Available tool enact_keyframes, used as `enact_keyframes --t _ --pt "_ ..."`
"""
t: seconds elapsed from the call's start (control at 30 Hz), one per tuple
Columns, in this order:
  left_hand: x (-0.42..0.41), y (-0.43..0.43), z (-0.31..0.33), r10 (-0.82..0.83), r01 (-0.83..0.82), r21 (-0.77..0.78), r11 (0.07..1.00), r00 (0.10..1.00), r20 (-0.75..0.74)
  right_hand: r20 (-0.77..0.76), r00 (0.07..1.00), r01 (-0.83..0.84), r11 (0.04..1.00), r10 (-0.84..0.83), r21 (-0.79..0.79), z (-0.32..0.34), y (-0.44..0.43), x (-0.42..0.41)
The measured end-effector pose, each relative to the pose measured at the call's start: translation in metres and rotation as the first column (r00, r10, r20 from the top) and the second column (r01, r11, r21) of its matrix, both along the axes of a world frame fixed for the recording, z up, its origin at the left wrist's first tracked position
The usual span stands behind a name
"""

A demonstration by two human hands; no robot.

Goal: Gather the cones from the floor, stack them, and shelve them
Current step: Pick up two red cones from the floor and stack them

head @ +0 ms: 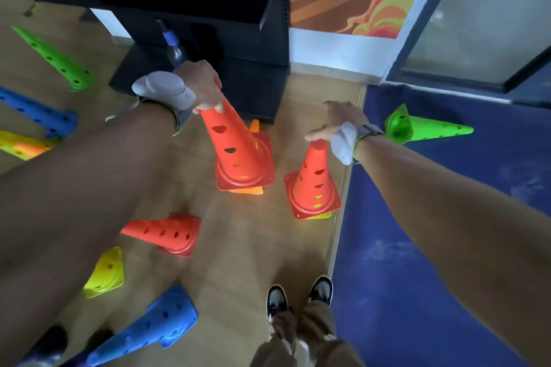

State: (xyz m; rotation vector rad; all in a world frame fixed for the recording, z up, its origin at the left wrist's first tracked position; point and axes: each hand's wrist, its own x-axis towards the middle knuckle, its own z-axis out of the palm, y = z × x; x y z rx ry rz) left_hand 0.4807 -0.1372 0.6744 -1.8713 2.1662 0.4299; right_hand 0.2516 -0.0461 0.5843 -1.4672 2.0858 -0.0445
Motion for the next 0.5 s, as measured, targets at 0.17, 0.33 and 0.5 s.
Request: enact_keyframes --t 0.17,0.33,0.5 --pt "-0.013 0.014 -0.001 -0.108 0.107 -0.035 0.994 0.994 -0.012 -0.063 0.995 0.074 0.997 -0.071 0.039 -0.002 0.017 -0.002" --pt "-0.064 0.029 0.017 -0.252 0.252 -0.018 0.968 0.967 -0.022 -0.107 0.971 0.22 0.975 -0.216 0.025 -0.008 0.043 -0.025" --pt "-0.121 0.04 0.027 -0.404 0.404 -0.015 0.915 0.915 -0.007 -0.155 0.926 0.348 0.937 -0.343 0.003 -0.001 0.067 -0.065"
